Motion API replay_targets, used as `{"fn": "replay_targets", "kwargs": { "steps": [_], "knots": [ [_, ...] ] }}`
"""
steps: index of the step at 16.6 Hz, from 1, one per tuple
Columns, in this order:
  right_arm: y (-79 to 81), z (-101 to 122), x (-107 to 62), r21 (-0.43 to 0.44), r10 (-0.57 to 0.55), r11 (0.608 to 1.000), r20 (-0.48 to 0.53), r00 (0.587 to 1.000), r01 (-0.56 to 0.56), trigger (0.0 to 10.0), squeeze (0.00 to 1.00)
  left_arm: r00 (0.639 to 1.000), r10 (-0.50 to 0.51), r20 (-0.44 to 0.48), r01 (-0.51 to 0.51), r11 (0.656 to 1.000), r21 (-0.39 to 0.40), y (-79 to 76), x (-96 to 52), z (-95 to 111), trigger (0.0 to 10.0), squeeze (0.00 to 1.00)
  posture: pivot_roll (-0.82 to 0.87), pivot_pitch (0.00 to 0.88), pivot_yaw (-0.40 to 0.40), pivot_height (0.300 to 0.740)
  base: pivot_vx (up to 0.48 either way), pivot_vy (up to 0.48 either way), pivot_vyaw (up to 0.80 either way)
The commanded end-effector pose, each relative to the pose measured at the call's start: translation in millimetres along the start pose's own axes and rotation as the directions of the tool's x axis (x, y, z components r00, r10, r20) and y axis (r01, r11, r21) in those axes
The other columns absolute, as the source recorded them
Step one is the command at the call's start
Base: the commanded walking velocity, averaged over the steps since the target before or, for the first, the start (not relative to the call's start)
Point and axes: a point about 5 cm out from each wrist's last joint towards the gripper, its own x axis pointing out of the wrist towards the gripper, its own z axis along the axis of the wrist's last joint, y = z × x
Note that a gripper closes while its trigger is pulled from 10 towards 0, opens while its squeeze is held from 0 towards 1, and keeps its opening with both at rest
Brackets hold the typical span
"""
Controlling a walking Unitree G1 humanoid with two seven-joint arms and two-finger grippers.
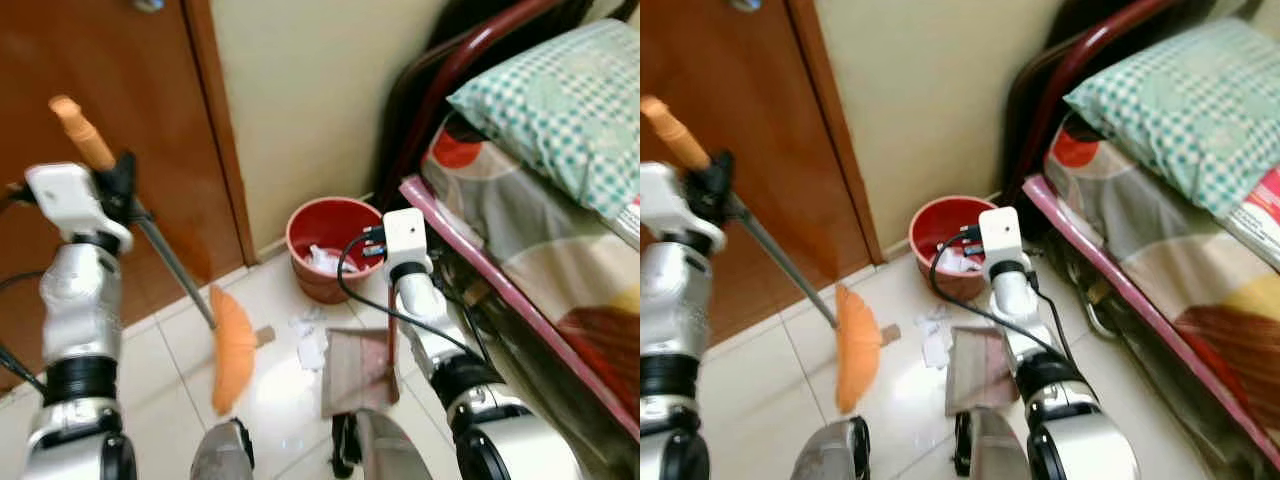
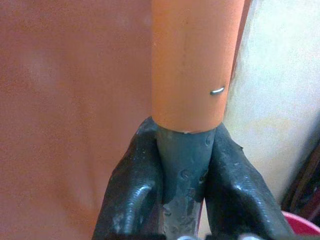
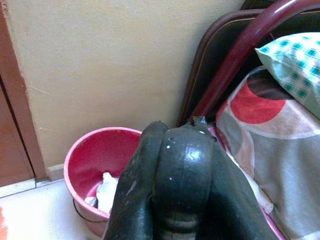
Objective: Sweep floor
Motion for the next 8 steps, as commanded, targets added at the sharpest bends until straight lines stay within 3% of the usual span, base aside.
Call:
{"fn": "replay_targets", "kwargs": {
  "steps": [1, 2, 5, 8],
  "knots": [
    [-4.5, -11, -4.4, -0.016, -0.009, 1.0, -0.046, 0.999, 0.009, 10.0, 0.0, 0.998, -0.03, -0.047, 0.03, 0.999, 0.01, -11.0, -3.5, -16, 10.0, 0.0, 0.02, 0.131, -0.061, 0.74, 0.0, 0.0, 0.0],
    [-6.4, -11, -4.1, -0.016, -0.016, 1.0, -0.046, 0.999, 0.015, 10.0, 0.0, 0.998, -0.042, -0.056, 0.042, 0.999, 0.012, -16.8, -3.9, -21, 10.0, 0.0, 0.02, 0.131, -0.065, 0.74, 0.0, 0.0, 0.0],
    [-15.1, -10, -1.9, -0.022, -0.033, 0.999, -0.049, 0.998, 0.031, 10.0, 0.0, 0.985, -0.159, -0.071, 0.155, 0.986, -0.063, -56.4, -2.7, -34, 10.0, 0.0, 0.01, 0.133, -0.067, 0.74, 0.0, 0.0, 0.0],
    [-12.1, -9, 1.5, -0.02, -0.022, 1.0, -0.063, 0.998, 0.021, 10.0, 0.0, 0.934, -0.352, -0.054, 0.341, 0.928, -0.152, -102.8, -4.2, -39, 10.0, 0.0, 0.01, 0.133, -0.067, 0.74, 0.0, 0.0, 0.0]
  ]
}}
